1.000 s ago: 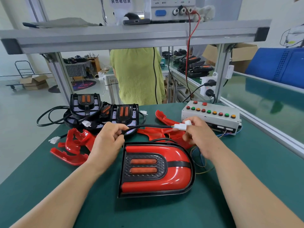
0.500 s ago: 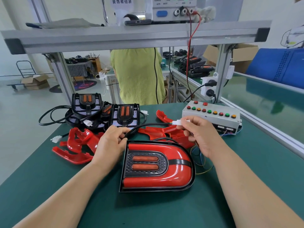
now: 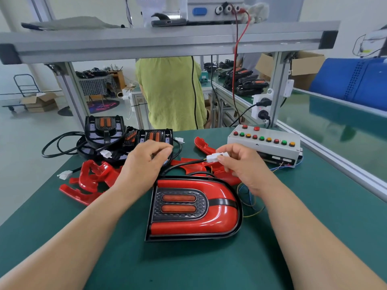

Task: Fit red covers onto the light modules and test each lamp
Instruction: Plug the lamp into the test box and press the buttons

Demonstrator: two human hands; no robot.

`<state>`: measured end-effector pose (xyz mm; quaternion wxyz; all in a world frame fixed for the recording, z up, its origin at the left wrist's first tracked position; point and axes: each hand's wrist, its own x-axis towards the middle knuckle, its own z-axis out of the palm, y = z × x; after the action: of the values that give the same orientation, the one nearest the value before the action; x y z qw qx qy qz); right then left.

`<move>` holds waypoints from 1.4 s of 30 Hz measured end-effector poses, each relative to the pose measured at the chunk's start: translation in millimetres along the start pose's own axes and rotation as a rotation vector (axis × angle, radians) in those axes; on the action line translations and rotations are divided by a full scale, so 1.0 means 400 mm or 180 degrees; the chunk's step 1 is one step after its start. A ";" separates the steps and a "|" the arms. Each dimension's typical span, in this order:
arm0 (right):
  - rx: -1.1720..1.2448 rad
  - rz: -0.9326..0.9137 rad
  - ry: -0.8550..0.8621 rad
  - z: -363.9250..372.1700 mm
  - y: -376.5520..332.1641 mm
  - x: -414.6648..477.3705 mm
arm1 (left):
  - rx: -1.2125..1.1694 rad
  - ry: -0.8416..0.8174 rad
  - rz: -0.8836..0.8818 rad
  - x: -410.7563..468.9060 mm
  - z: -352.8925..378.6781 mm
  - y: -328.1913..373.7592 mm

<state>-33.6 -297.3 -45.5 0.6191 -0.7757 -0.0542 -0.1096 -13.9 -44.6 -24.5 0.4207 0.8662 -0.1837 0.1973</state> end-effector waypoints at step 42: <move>-0.0224 0.0019 -0.0194 -0.021 -0.019 -0.002 | -0.0928 -0.1026 -0.0164 0.069 0.147 0.073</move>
<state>-37.1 -303.5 -36.7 0.5899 -0.8001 -0.0668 -0.0859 6.7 -112.8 -25.2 0.5116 0.8210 -0.2529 0.0168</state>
